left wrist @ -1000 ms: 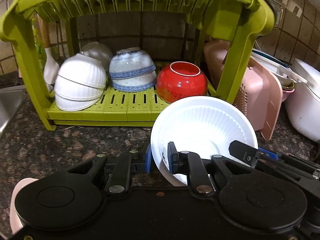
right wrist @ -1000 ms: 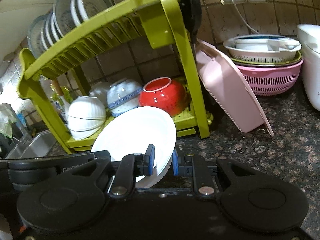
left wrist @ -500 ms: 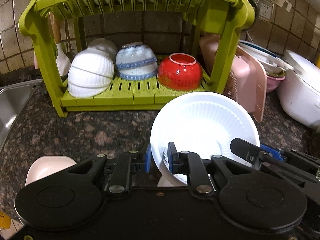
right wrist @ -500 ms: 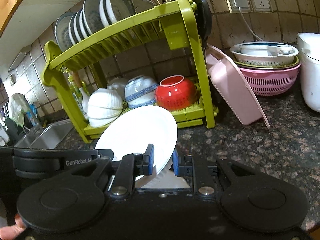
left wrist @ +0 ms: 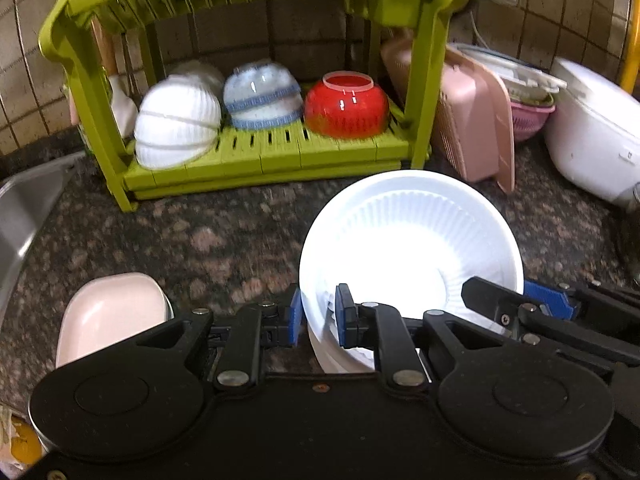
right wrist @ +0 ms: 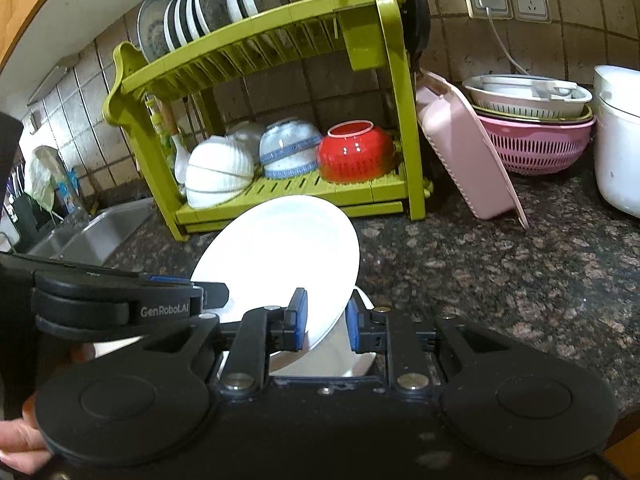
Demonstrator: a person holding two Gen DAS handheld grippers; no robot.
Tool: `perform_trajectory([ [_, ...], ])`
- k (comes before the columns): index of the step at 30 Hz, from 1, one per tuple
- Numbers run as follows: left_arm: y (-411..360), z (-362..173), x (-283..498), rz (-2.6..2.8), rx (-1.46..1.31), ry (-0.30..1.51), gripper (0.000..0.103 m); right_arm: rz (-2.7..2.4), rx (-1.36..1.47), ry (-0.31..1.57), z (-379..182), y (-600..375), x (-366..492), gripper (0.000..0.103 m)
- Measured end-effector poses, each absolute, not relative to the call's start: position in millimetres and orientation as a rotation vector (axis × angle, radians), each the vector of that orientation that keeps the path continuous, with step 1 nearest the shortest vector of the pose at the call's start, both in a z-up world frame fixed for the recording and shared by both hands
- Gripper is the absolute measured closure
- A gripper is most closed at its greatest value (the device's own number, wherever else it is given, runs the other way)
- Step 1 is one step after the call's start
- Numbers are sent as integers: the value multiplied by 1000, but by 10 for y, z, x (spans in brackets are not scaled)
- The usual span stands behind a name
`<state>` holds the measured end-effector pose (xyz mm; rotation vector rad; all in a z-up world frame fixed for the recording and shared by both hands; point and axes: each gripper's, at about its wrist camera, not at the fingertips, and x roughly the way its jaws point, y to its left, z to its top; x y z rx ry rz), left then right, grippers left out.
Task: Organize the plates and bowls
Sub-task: 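Carry the nested white bowls with the left gripper away from the dish rack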
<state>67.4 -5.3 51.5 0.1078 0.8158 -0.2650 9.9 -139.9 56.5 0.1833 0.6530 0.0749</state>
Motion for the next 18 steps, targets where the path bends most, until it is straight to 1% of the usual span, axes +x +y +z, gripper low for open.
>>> perform_trajectory([
  [11,-79,399,645,-285,133,866,80,74,200,757,424,-1472,144,81],
  [18,-94,336,681,-281,148,880,80,59,154,765,404,-1434,164,80],
])
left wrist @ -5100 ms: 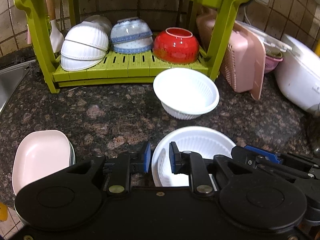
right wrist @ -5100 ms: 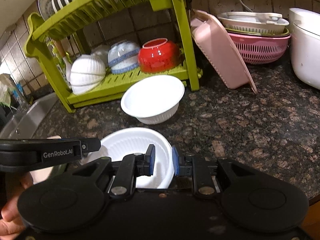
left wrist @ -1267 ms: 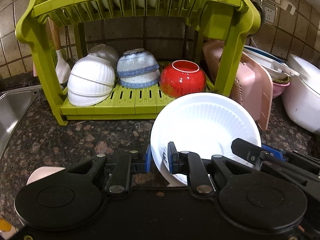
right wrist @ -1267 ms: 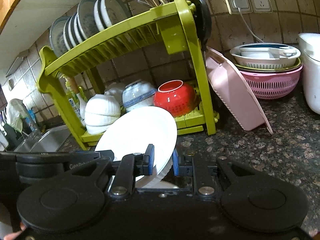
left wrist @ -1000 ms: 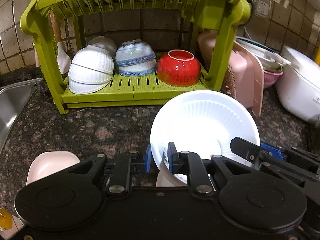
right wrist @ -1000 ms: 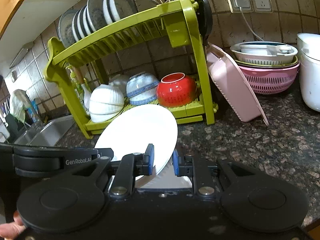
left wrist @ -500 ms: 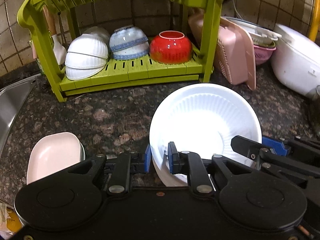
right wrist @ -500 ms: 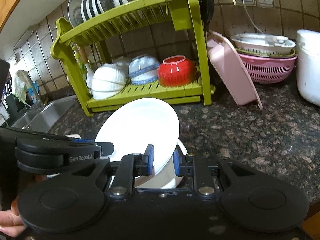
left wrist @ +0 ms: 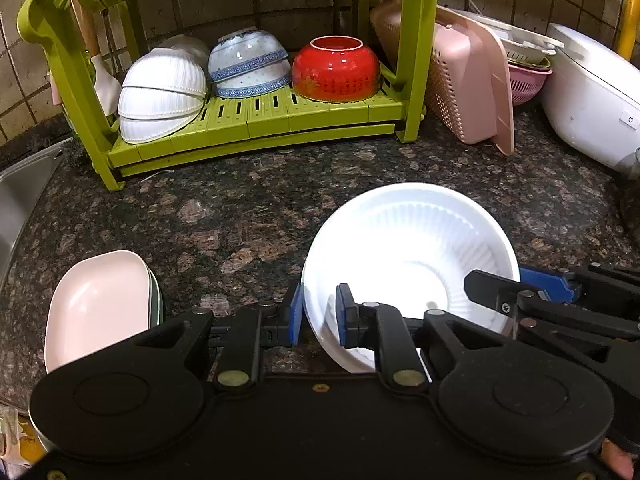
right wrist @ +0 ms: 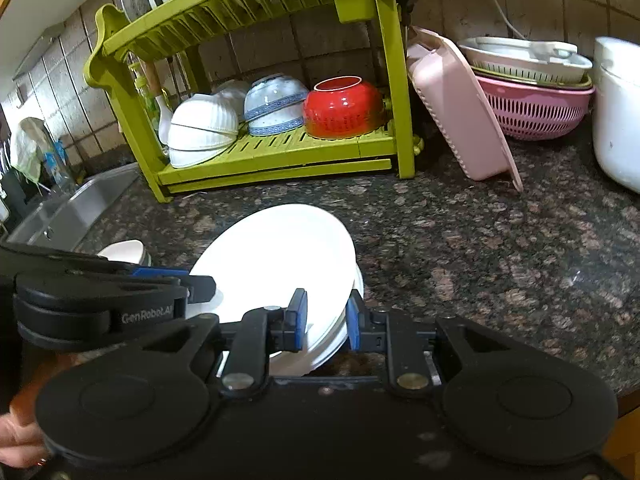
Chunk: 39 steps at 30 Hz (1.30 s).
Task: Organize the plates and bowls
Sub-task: 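Carry the nested white bowls with the left gripper away from the dish rack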
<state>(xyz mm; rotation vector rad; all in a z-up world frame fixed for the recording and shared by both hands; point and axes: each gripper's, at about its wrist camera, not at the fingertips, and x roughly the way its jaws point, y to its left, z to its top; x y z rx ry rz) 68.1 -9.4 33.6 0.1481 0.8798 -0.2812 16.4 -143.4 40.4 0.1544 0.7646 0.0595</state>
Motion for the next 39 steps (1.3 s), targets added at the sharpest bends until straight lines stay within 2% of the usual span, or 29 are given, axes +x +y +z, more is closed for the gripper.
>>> perform_trajectory([
  [17,-55,282,755,-258,138,890,79,42,176,807,332,-1465,237,79],
  [23,-34,300,759,-255,118,879,78,48,199,783,368,-1484,215,78],
  [27,-18,326,756,-247,106,861,72,60,226,744,403,-1505,189,78],
  [39,-21,340,750,-249,96,851,72,20,211,692,410,-1493,186,78],
])
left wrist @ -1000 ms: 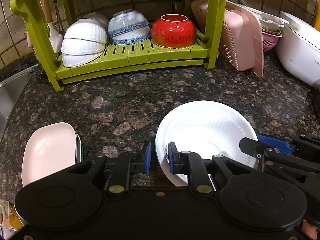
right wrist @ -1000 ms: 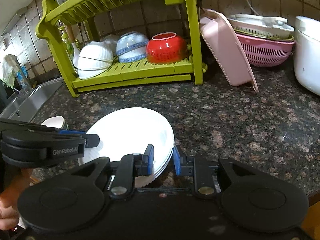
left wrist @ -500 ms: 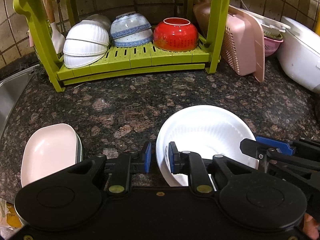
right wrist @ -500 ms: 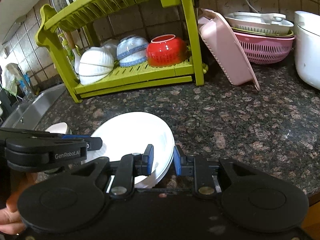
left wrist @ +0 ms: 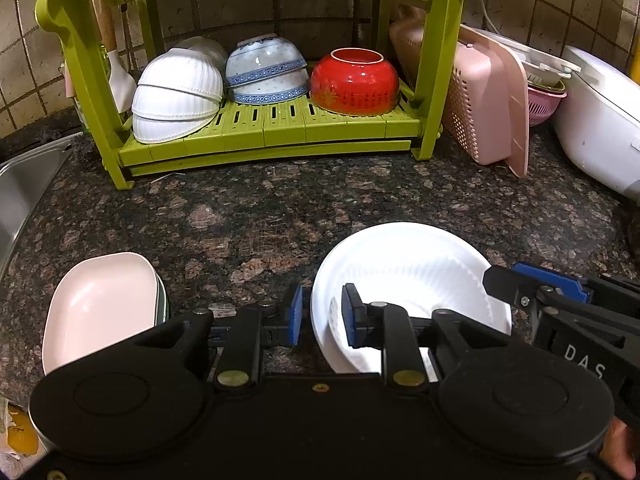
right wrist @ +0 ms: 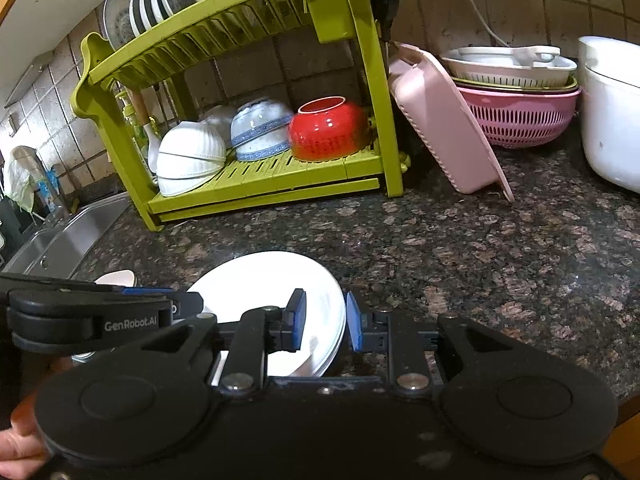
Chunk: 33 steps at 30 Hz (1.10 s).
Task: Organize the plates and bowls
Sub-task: 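Carry the nested white bowls with the left gripper away from the dish rack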
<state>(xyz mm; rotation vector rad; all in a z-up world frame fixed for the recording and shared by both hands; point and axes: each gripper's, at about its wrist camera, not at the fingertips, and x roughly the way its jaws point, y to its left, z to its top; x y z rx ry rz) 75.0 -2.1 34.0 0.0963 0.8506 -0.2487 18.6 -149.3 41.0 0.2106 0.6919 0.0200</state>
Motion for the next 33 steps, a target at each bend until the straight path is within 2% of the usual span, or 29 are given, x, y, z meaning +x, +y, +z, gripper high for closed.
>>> perform_trajectory([
  [4,-38,315,764,-240,101,857,71,-2,197,667,408,-1476,182,73],
  [33,-73,155,835,-221,87,909,69,-19,186,776,210,-1463,351,68],
])
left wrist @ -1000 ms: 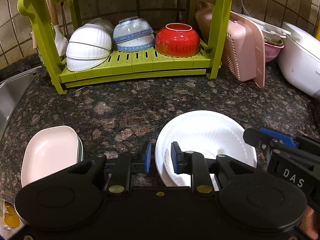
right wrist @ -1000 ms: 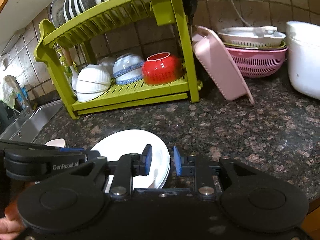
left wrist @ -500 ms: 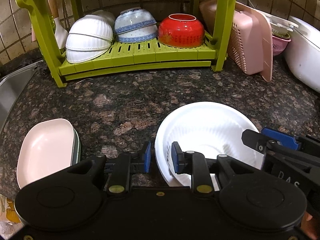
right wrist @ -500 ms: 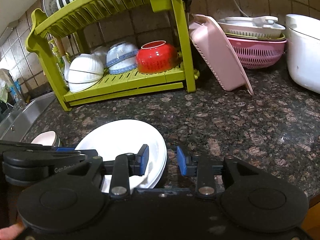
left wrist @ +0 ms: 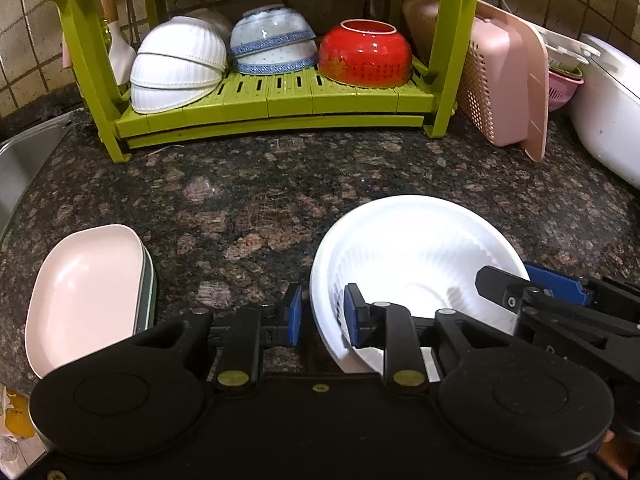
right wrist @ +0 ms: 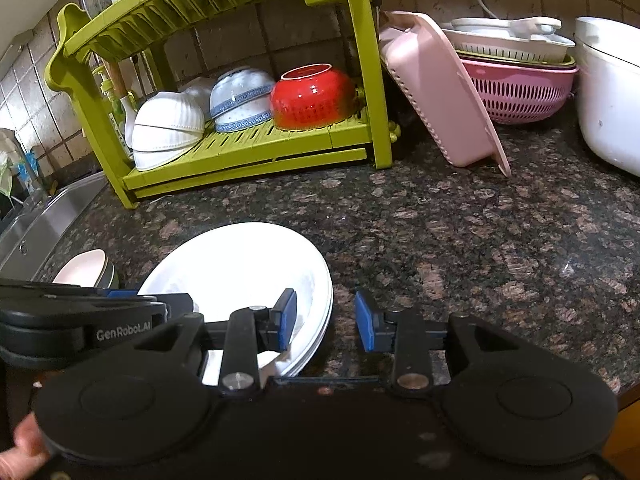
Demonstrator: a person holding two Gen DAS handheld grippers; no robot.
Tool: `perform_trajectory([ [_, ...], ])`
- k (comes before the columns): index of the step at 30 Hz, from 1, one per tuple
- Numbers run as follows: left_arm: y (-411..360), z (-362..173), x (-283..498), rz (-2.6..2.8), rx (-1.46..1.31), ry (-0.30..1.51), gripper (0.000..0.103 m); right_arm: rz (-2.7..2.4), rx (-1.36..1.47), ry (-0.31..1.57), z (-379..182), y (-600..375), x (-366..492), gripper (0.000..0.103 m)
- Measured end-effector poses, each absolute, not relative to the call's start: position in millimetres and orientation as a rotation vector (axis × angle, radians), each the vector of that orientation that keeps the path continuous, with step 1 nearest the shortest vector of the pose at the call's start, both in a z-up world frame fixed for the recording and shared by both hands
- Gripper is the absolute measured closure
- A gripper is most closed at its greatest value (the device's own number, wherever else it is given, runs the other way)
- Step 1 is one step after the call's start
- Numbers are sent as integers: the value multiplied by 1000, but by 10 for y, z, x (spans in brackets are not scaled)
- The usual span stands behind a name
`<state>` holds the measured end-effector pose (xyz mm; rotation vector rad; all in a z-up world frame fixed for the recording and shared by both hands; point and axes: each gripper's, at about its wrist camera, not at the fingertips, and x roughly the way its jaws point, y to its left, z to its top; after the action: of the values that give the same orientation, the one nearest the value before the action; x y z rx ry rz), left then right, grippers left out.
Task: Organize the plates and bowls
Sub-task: 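Carry the nested white bowls with the left gripper away from the dish rack, then carry the nested white bowls with the left gripper toward the plate stack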
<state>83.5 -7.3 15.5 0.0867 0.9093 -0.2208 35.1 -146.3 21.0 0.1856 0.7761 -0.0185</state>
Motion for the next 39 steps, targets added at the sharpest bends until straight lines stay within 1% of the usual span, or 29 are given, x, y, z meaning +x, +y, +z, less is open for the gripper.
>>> perform_trajectory([
  [6,-90,153,815,-232,98,902,69,-9,185,790,185,-1458,360,67],
  [13,-71,73,879,-249,72,961,70,7,203,819,152,-1467,404,67],
  [18,-80,57,867,-249,73,951,70,19,200,834,140,-1458,413,67],
  [23,-107,49,880,-264,69,951,72,38,181,855,105,-1427,442,77],
  [31,-86,78,880,-274,53,953,75,39,224,857,139,-1484,451,78],
  [39,-2,198,811,-254,59,896,77,51,233,832,204,-1400,460,80],
])
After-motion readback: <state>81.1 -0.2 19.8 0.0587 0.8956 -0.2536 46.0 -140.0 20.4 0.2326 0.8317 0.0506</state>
